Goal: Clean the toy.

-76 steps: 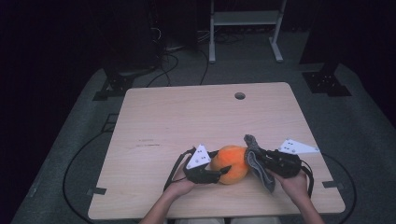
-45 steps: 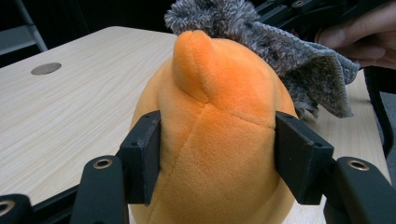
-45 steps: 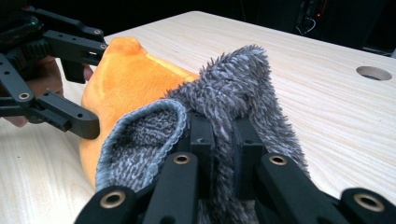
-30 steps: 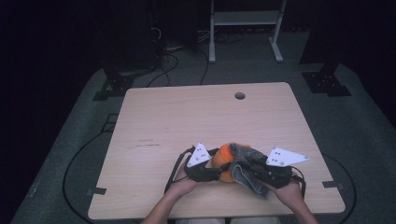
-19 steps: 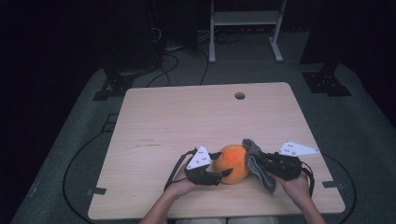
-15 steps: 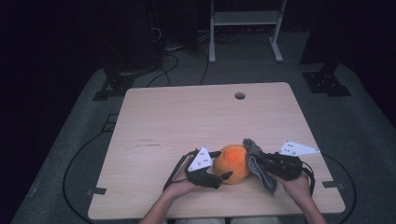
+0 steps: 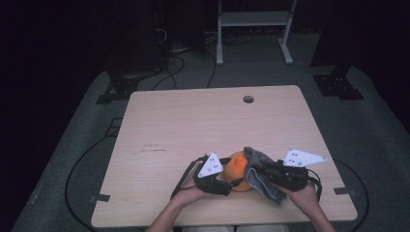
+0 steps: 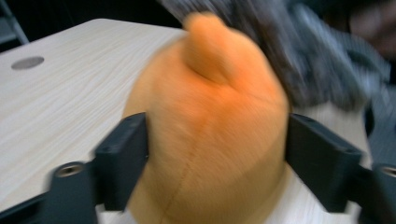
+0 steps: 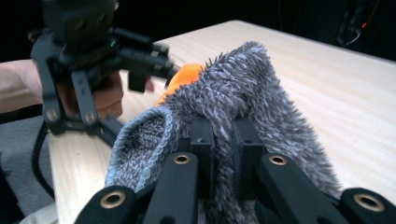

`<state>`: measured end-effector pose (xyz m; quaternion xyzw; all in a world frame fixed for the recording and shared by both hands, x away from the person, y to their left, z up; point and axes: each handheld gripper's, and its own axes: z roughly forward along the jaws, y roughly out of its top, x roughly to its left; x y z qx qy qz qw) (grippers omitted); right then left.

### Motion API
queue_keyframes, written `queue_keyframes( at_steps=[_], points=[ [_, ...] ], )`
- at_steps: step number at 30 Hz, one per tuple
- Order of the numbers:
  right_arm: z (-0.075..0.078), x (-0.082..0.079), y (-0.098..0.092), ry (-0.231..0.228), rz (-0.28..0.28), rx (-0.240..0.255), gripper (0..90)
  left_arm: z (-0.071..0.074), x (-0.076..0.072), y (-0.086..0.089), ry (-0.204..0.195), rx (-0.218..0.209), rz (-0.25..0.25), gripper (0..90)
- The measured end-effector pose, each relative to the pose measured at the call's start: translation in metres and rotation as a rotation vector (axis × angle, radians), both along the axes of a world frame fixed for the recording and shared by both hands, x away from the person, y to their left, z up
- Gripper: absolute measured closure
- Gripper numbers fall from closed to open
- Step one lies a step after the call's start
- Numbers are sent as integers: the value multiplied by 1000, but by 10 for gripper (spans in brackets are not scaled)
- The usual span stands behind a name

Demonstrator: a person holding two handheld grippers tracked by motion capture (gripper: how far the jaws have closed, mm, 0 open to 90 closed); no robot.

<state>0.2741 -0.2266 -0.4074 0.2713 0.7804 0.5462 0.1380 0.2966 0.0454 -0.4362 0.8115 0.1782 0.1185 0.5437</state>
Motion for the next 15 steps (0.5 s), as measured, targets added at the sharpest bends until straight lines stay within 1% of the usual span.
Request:
queue_keyframes(
  at_steps=[1,2,3,4,5,6,8,10,11,12,14,15],
  points=[
    [-2,-1,0,14,13,2,811,0,0,-1,8,-2,0,201],
    [-2,-3,1,13,34,-2,811,-1,-1,-2,-11,11,-12,220],
    [0,-6,3,9,45,-19,811,-2,-3,-2,-40,15,-18,269],
    [4,-8,4,1,51,-35,811,-2,-5,-3,-56,23,-20,317],
    [9,-10,5,-5,57,-31,811,-3,-8,-5,-68,32,-30,348],
    [13,-11,5,-19,60,-20,811,-3,-11,-7,-90,44,-46,366],
    [20,-12,7,-41,58,-15,811,-4,-18,-13,-133,88,-80,385],
    [20,-11,9,-50,61,-36,811,-4,-22,-15,-163,120,-97,393],
    [18,-11,7,-44,65,-41,811,-4,-22,-14,-165,122,-104,395],
    [15,-9,4,-38,60,-34,811,-4,-22,-14,-159,115,-107,398],
    [10,-4,-6,-15,30,-25,811,-4,-21,-14,-162,115,-112,398],
    [6,-1,-13,3,7,-36,811,-4,-21,-14,-160,108,-112,391]
  ],
)
